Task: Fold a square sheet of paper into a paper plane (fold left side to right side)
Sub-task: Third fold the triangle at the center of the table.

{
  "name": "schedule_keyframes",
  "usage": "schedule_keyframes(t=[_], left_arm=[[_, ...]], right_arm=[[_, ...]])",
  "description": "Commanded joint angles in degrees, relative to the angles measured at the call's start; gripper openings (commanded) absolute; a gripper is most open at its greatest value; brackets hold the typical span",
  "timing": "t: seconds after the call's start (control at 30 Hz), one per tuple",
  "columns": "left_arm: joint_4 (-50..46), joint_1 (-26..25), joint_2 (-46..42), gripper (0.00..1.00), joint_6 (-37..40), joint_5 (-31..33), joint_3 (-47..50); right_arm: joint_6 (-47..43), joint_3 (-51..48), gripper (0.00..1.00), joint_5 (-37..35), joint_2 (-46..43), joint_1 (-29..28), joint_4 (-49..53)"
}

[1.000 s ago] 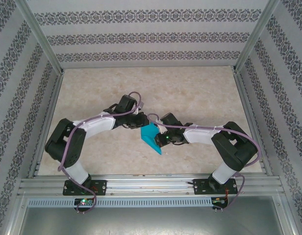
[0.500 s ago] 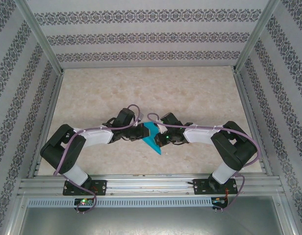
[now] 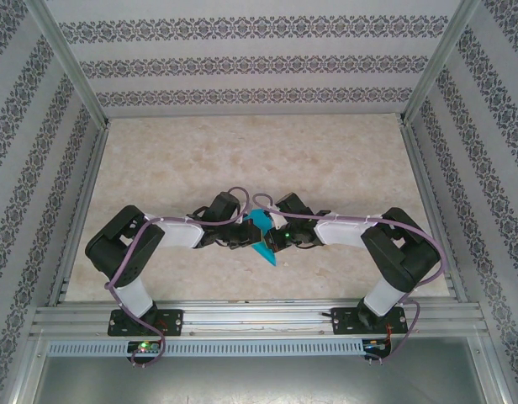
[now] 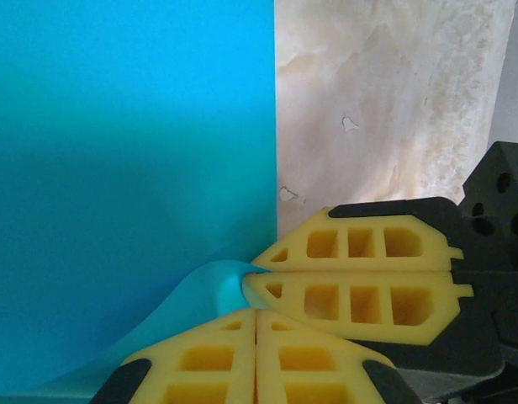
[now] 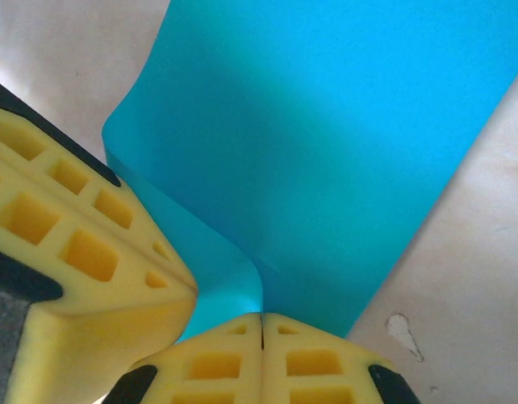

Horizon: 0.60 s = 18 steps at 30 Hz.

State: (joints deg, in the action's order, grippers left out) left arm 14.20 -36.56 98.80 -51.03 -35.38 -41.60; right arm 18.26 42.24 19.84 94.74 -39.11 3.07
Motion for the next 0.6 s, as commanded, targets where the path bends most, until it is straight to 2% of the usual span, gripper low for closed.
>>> schedule_keyframes(t=[0.0,0.57], left_arm=[[0.6,-0.6,0.5,0.08,0.0,1.0,-0.4],[-0.8,-0.5,0.0,0.08,0.1,2.8,1.5]], right_arm=[[-0.4,-1.4,0.00,-2.1,3.5,0.1,6.6],[-0.7,-0.8,0.00,-2.2,4.0,0.1,7.5]])
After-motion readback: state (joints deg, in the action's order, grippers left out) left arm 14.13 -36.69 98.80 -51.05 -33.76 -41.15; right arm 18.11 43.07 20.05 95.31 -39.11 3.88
